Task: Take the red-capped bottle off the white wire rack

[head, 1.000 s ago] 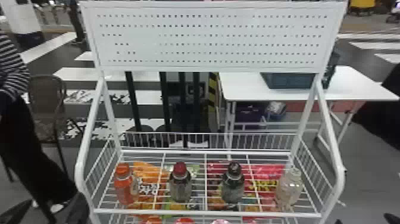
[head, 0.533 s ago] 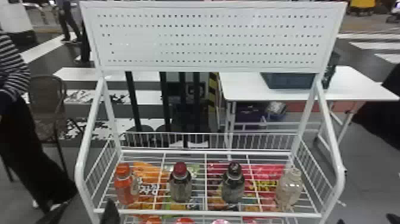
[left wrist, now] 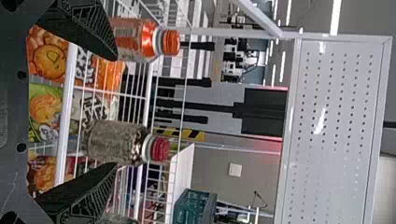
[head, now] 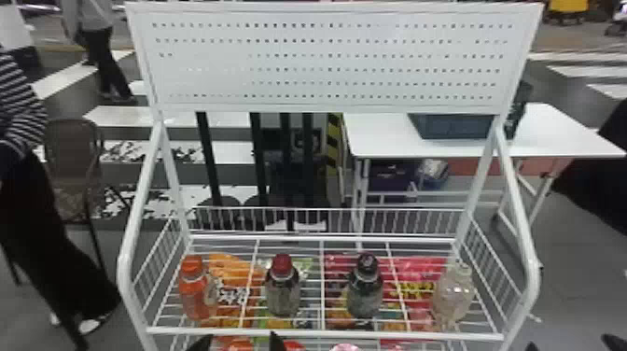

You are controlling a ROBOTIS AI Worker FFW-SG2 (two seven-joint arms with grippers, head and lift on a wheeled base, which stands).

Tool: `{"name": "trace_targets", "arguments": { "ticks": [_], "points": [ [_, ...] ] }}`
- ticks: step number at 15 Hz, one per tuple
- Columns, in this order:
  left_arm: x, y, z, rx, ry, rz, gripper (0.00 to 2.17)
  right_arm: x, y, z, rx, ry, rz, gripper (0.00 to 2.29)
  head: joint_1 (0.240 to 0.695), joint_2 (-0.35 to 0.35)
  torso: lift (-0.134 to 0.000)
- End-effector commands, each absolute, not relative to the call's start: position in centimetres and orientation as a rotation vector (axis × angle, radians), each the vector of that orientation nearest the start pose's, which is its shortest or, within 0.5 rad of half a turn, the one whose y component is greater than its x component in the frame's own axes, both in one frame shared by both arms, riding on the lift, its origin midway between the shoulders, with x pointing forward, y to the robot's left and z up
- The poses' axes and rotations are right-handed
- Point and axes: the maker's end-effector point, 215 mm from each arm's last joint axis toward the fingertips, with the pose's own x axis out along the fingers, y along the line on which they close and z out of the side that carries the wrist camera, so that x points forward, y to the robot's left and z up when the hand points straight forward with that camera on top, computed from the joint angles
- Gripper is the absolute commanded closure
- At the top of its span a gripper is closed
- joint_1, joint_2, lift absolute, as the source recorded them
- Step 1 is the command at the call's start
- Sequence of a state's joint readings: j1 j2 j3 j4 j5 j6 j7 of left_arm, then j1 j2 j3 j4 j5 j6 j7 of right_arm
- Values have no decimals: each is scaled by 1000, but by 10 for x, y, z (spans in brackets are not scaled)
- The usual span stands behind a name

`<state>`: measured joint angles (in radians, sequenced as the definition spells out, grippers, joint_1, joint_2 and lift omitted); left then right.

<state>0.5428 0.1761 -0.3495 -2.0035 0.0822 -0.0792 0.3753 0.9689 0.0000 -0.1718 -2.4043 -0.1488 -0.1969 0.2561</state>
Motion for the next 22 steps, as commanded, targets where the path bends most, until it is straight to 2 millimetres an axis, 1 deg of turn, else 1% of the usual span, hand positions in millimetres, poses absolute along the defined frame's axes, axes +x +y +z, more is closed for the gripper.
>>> {"name": "trace_targets", "arguments": {
  "ticks": [1, 3, 5, 8, 11, 12, 14, 16, 18, 22],
  "points": [
    [415, 95, -389, -93, 83, -61, 87, 320, -250, -255, -6, -70, 138, 154, 499, 0, 0],
    [430, 77, -392, -101, 51, -78, 87, 320, -251, -258, -5, -65, 136, 154, 499, 0, 0],
    [448, 70, -402, -96, 47, -71, 83, 320, -251, -259, -4, -62, 136, 154, 499, 0, 0],
    [472, 64, -418, -69, 57, -71, 83, 321, -251, -261, -4, -54, 135, 154, 499, 0, 0],
    [493, 66, -431, -30, 55, -56, 83, 322, -255, -262, -11, -49, 130, 154, 499, 0, 0],
    [499, 70, -428, -23, 35, -41, 83, 322, -256, -262, -13, -49, 129, 154, 499, 0, 0],
    [511, 77, -429, -6, 30, -17, 80, 322, -256, -263, -14, -47, 128, 154, 499, 0, 0],
    [523, 81, -426, -1, 25, -10, 83, 321, -257, -263, -16, -47, 127, 154, 499, 0, 0],
    [534, 79, -422, -2, 19, -16, 80, 321, -258, -262, -18, -47, 126, 154, 499, 0, 0],
    [550, 78, -422, 4, 28, -21, 80, 321, -260, -263, -21, -42, 124, 154, 499, 0, 0]
  ]
}}
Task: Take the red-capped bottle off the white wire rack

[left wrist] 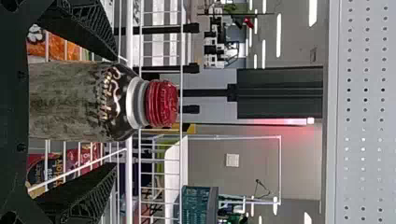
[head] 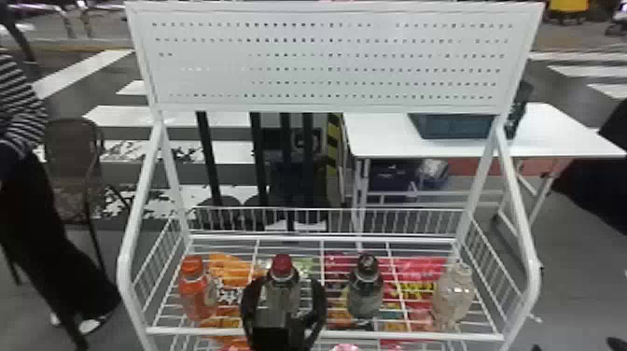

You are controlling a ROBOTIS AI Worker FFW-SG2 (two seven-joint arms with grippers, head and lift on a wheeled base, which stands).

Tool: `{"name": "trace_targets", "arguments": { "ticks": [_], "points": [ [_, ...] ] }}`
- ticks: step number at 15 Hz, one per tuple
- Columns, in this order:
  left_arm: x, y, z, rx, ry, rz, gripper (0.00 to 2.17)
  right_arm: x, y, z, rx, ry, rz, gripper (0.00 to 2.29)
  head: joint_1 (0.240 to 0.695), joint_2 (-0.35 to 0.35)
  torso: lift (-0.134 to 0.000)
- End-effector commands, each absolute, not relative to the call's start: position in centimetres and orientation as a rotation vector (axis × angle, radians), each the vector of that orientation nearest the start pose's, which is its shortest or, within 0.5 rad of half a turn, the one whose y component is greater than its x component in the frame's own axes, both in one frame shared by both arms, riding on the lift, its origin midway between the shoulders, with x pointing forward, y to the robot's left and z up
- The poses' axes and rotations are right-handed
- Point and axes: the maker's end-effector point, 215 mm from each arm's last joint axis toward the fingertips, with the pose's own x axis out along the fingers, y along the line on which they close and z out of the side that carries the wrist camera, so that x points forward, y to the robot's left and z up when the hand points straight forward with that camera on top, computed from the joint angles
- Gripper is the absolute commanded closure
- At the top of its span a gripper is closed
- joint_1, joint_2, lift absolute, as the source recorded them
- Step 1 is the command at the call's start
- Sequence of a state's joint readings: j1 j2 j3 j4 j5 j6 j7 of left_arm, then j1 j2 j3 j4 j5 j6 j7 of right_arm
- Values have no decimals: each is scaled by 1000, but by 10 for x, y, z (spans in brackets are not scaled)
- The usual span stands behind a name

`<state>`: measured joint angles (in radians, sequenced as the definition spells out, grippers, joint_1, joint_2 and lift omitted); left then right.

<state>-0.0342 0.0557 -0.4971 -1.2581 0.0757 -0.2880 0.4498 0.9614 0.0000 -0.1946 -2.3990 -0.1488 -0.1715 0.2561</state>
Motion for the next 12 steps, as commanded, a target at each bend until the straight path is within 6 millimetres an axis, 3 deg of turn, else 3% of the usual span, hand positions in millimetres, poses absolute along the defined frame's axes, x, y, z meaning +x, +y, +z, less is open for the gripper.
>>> {"name": "trace_targets", "arguments": {
  "ticks": [1, 2, 4, 6, 7, 9, 12],
  "points": [
    [552, 79, -423, 0, 33, -18, 80, 321, -261, -263, -23, -40, 122, 154, 499, 0, 0],
    [552, 80, -425, 4, 39, -18, 107, 321, -261, -263, -23, -42, 122, 154, 499, 0, 0],
    [552, 79, -429, 15, 57, -25, 559, 323, -261, -264, -22, -36, 122, 154, 499, 0, 0],
    [550, 81, -429, 18, 63, -19, 1612, 324, -261, -264, -21, -37, 122, 154, 499, 0, 0],
    [550, 81, -430, 27, 78, -26, 1710, 325, -261, -264, -21, -37, 122, 154, 499, 0, 0],
    [542, 75, -431, 48, 105, -46, 1710, 327, -261, -266, -17, -32, 121, 154, 499, 0, 0],
    [525, 70, -414, 68, 101, -57, 1710, 330, -260, -271, -11, -22, 123, 154, 499, 0, 0]
  ]
}}
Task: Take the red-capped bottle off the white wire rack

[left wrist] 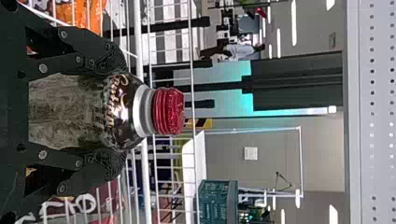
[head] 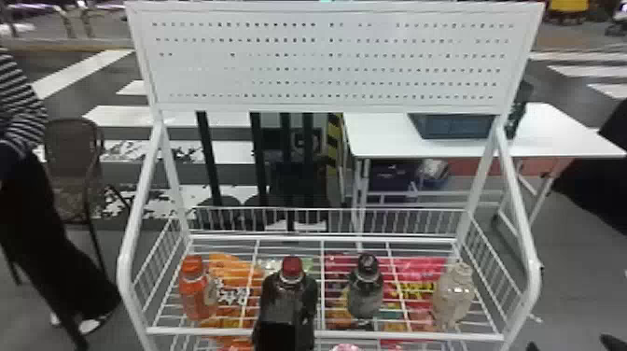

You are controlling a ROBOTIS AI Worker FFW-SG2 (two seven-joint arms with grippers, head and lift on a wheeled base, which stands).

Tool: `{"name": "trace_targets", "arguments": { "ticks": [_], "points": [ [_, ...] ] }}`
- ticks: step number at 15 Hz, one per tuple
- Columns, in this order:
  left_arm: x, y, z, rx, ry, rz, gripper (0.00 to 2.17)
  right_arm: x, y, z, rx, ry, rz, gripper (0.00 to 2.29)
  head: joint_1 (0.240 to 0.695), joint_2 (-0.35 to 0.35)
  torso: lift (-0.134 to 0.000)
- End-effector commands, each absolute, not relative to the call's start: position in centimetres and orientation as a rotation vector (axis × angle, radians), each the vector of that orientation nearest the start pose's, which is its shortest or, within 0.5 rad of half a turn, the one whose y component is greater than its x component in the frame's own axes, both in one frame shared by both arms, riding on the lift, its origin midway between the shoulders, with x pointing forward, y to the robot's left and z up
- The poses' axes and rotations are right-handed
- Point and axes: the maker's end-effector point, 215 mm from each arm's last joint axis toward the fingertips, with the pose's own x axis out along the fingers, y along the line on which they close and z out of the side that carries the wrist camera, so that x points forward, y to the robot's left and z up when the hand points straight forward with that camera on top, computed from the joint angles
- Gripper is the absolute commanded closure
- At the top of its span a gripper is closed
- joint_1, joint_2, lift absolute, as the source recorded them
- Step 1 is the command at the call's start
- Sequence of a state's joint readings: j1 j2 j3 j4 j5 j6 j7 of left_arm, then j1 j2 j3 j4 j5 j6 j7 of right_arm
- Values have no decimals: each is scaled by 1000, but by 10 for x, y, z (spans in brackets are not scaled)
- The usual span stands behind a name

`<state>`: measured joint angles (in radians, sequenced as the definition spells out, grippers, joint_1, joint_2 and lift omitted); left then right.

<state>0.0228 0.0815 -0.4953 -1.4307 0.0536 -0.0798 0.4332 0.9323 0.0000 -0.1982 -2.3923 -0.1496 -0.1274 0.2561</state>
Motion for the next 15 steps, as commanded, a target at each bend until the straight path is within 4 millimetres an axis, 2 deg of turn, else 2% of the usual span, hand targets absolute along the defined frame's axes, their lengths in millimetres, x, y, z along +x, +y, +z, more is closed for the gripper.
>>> {"name": "trace_targets", "arguments": {
  "ticks": [1, 3, 5, 6, 10, 13, 15],
  "points": [
    [519, 71, -406, 72, 104, -59, 1710, 331, -259, -270, -10, -25, 123, 154, 499, 0, 0],
    [503, 80, -387, 131, 132, -51, 1710, 333, -257, -271, -8, -21, 127, 154, 499, 0, 0],
    [492, 107, -347, 114, 92, -17, 1706, 334, -257, -271, -12, -24, 127, 154, 499, 0, 0],
    [486, 114, -327, 101, 75, -11, 1706, 336, -257, -276, -8, -6, 127, 154, 499, 0, 0],
    [471, 183, -277, 98, 43, 75, 1706, 339, -250, -276, -5, -1, 139, 154, 499, 0, 0],
    [454, 228, -255, 78, 49, 104, 1706, 340, -249, -277, -5, 0, 140, 154, 499, 0, 0],
    [445, 257, -257, 59, 75, 114, 1706, 341, -247, -277, -2, 0, 142, 154, 499, 0, 0]
  ]
}}
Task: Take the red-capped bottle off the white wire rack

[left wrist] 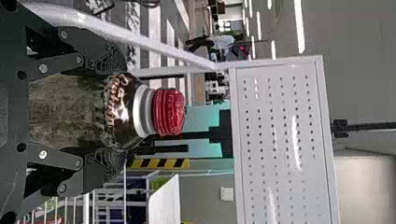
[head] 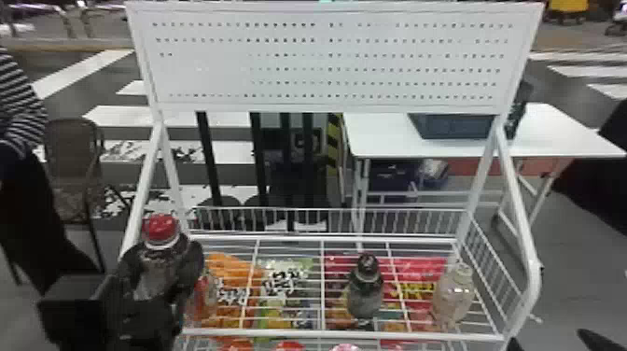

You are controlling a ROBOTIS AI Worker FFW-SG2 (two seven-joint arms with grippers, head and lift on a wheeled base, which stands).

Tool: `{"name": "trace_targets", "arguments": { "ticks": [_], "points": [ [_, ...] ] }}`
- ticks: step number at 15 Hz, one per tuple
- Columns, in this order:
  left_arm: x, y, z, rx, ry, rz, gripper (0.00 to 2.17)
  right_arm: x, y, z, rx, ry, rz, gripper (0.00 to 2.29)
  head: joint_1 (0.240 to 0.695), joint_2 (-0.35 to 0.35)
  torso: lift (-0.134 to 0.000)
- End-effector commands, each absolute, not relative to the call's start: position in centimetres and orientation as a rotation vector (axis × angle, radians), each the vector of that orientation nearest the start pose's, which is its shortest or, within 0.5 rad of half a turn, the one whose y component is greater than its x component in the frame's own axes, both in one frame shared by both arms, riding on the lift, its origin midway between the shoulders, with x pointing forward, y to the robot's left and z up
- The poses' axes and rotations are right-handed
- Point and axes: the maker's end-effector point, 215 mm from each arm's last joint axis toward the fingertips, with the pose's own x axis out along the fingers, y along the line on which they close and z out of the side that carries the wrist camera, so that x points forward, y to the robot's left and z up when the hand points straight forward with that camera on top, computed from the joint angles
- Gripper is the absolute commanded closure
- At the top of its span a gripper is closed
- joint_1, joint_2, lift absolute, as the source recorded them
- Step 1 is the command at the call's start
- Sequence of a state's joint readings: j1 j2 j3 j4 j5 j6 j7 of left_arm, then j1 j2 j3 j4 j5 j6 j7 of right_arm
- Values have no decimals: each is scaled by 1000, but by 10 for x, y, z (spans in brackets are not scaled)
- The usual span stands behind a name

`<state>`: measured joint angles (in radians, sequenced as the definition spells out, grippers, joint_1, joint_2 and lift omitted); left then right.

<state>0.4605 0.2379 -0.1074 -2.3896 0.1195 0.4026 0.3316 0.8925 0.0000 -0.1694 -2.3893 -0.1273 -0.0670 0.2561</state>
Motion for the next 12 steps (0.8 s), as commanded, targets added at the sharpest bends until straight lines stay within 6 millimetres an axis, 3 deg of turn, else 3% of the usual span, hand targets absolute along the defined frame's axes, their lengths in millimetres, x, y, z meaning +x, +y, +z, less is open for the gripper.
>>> {"name": "trace_targets", "arguments": {
  "ticks": [1, 12],
  "points": [
    [441, 265, -260, 56, 82, 124, 1706, 341, -244, -279, 0, 3, 146, 154, 499, 0, 0],
    [429, 323, -272, 48, 106, 165, 1700, 344, -242, -292, 0, 48, 151, 154, 499, 0, 0]
  ]
}}
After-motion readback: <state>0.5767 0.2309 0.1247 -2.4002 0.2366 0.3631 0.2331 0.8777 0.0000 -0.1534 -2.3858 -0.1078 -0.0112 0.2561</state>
